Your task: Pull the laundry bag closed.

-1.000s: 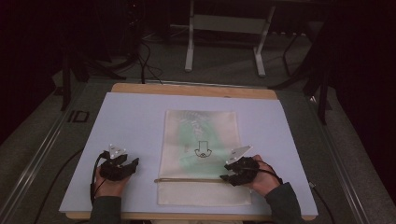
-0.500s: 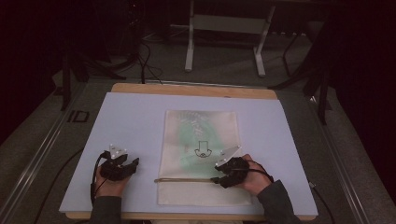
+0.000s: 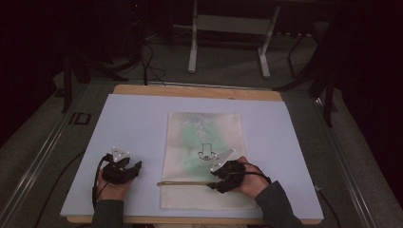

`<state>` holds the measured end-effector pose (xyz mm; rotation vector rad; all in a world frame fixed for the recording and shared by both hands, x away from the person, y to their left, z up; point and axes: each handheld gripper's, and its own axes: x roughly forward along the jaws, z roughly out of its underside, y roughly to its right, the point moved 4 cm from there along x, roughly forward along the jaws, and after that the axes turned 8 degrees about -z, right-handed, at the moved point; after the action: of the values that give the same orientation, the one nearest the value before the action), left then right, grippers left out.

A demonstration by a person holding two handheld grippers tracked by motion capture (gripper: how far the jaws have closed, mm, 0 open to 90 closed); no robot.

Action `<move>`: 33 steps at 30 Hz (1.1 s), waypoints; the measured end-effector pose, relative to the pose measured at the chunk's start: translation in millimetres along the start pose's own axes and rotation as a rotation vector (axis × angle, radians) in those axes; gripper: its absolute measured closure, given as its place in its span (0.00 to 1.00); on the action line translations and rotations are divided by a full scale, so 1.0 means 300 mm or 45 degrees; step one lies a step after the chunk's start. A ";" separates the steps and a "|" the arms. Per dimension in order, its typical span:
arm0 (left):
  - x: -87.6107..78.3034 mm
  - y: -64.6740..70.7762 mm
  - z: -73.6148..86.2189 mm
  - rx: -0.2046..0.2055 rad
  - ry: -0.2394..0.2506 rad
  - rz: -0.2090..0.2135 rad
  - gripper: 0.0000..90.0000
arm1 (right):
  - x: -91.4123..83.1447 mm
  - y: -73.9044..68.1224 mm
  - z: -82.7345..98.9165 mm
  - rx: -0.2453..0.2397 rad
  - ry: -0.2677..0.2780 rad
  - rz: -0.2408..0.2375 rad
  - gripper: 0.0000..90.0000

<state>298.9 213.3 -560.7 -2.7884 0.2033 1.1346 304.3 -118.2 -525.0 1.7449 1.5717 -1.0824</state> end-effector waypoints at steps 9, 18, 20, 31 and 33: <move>0.000 0.002 0.000 0.006 -0.001 0.000 0.54 | 0.027 -0.009 -0.039 -0.034 -0.004 -0.016 0.57; 0.004 0.005 0.002 0.013 -0.016 0.007 0.54 | 0.045 -0.012 -0.066 -0.044 -0.003 -0.030 0.59; 0.004 0.007 0.002 0.016 -0.017 0.007 0.54 | 0.051 -0.013 -0.072 -0.048 -0.009 -0.033 0.59; 0.003 0.008 0.003 0.019 -0.016 0.013 0.54 | 0.080 -0.029 -0.125 -0.085 -0.013 -0.047 0.62; 0.003 0.008 0.003 0.019 -0.016 0.012 0.54 | 0.085 -0.032 -0.135 -0.092 -0.014 -0.051 0.62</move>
<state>298.7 210.8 -562.1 -2.7696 0.2228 1.1477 303.0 -69.3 -524.1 1.6643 1.6253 -1.0395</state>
